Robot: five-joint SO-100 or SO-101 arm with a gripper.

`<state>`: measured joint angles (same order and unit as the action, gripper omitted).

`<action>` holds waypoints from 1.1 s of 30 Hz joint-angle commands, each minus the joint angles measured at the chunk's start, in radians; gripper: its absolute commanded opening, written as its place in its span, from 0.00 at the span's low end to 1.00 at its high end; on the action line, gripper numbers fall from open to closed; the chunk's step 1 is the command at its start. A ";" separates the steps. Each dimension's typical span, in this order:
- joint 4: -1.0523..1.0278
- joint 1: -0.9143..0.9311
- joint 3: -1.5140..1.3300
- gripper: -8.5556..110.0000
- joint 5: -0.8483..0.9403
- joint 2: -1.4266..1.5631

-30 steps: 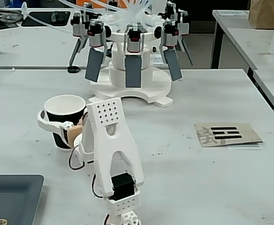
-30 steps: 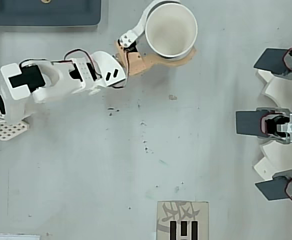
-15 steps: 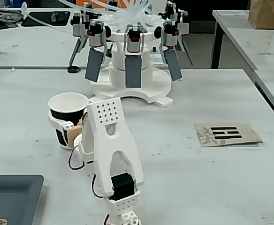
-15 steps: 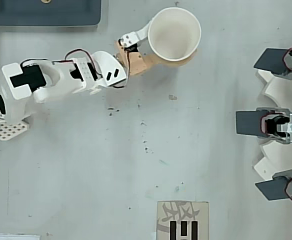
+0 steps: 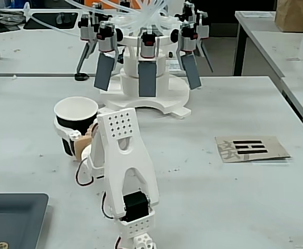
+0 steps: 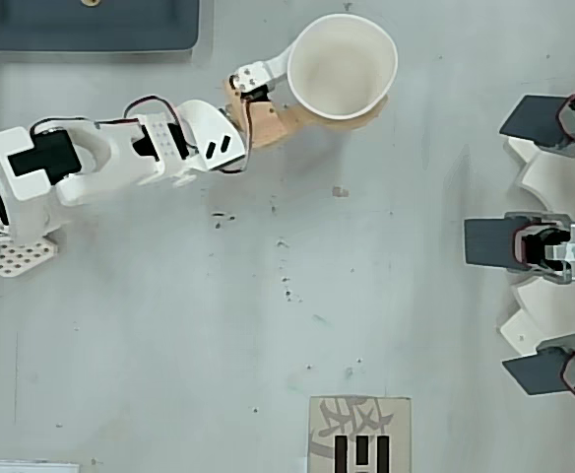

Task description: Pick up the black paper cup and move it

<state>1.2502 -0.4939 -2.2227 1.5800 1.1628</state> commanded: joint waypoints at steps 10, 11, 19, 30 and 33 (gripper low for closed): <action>0.080 0.057 -0.149 0.13 -0.011 0.222; 0.081 0.063 -0.169 0.13 -0.011 0.239; 0.094 0.129 -0.281 0.13 -0.008 0.336; 0.098 0.181 -0.425 0.13 0.003 0.483; 0.101 0.204 -0.468 0.13 0.005 0.525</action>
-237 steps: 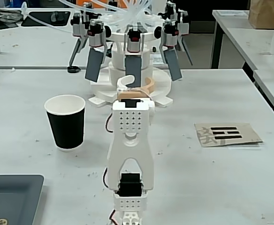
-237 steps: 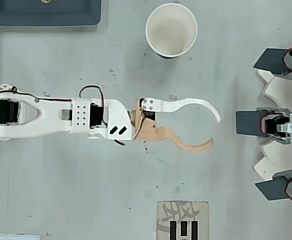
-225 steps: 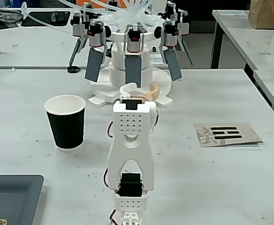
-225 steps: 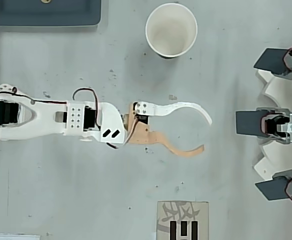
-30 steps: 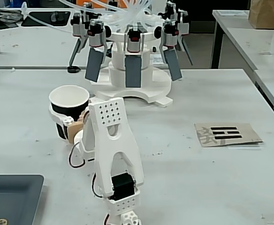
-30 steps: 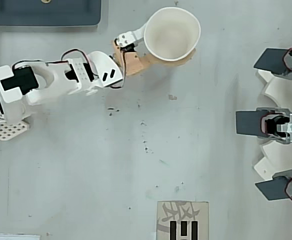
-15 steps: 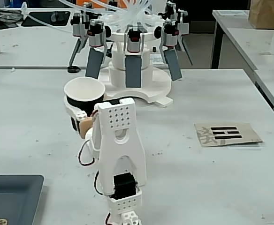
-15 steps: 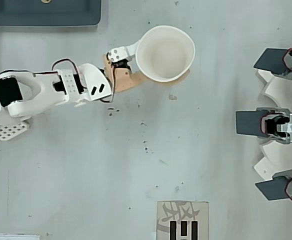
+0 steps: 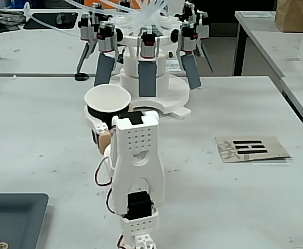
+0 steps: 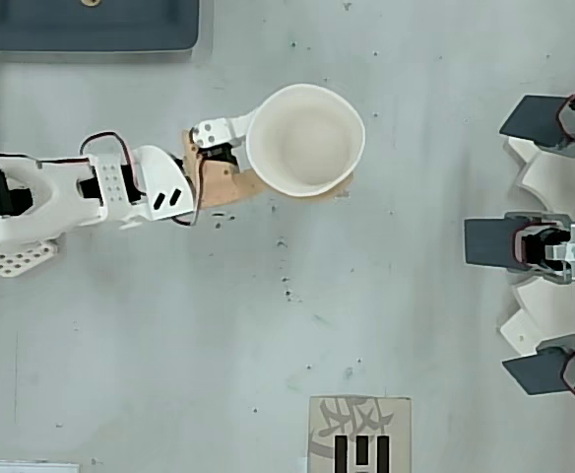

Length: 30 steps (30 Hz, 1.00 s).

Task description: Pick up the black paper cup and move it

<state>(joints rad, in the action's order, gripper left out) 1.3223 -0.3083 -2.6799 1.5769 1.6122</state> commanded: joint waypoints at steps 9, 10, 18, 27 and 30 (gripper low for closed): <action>0.041 0.075 -0.106 0.13 0.008 0.170; 0.041 0.080 -0.109 0.13 0.009 0.178; 0.038 0.153 -0.221 0.13 0.021 0.272; 0.041 0.233 -0.262 0.13 0.057 0.302; 0.026 0.245 -0.261 0.13 0.063 0.302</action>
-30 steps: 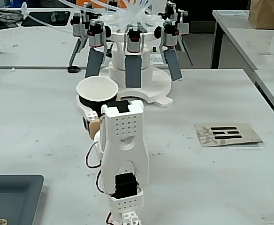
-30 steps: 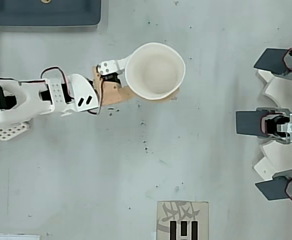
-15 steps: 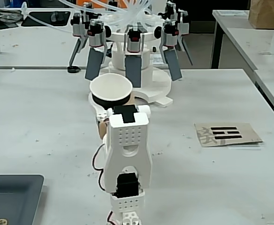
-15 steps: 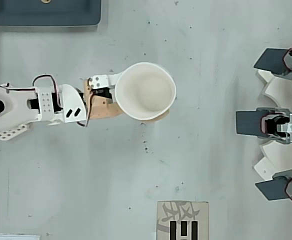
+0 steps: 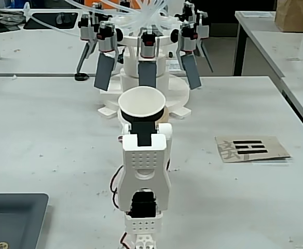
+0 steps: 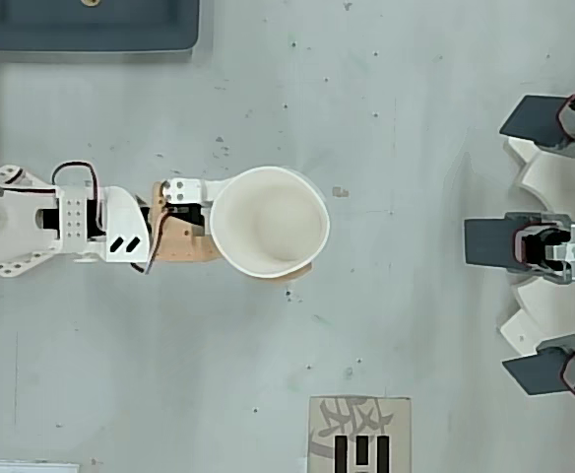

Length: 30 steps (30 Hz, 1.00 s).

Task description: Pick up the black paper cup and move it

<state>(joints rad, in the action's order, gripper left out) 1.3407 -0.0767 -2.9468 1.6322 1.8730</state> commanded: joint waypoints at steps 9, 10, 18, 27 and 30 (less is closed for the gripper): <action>-0.143 0.057 0.092 0.14 -0.003 0.028; -0.160 0.060 0.117 0.14 -0.003 0.020; -0.311 0.066 0.336 0.14 -0.008 -0.071; -0.376 0.066 0.531 0.14 -0.018 -0.195; -0.411 0.066 0.601 0.14 -0.025 -0.230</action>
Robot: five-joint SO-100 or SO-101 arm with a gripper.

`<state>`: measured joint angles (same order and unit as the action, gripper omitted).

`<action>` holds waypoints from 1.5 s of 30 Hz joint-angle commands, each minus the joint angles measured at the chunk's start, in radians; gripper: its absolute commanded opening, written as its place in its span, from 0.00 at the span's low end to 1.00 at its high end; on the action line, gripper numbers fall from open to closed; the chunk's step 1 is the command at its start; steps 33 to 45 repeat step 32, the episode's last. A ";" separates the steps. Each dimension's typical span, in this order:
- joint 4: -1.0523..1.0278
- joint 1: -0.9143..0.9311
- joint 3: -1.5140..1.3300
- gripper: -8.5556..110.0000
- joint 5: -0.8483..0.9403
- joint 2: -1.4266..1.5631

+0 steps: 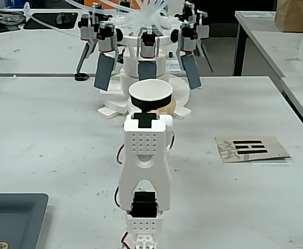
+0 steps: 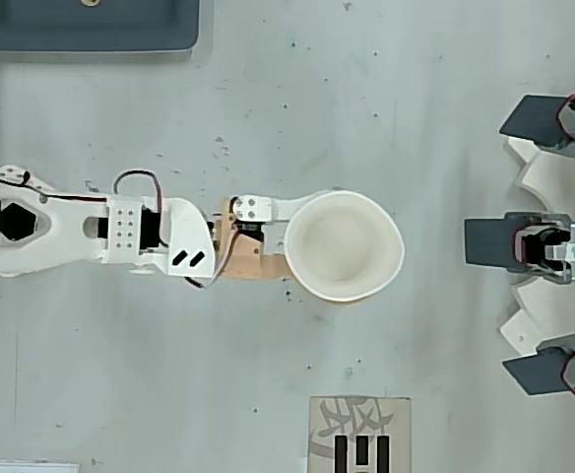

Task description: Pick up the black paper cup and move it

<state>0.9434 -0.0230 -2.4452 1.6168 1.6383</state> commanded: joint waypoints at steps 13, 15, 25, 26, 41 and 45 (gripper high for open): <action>-0.114 0.012 0.284 0.13 -0.017 -0.091; -0.129 0.012 0.307 0.13 -0.018 -0.103; -0.152 0.011 0.333 0.13 -0.020 -0.118; -0.152 0.011 0.333 0.13 -0.020 -0.118; -0.153 0.011 0.331 0.13 -0.021 -0.117; -0.153 0.011 0.331 0.13 -0.021 -0.117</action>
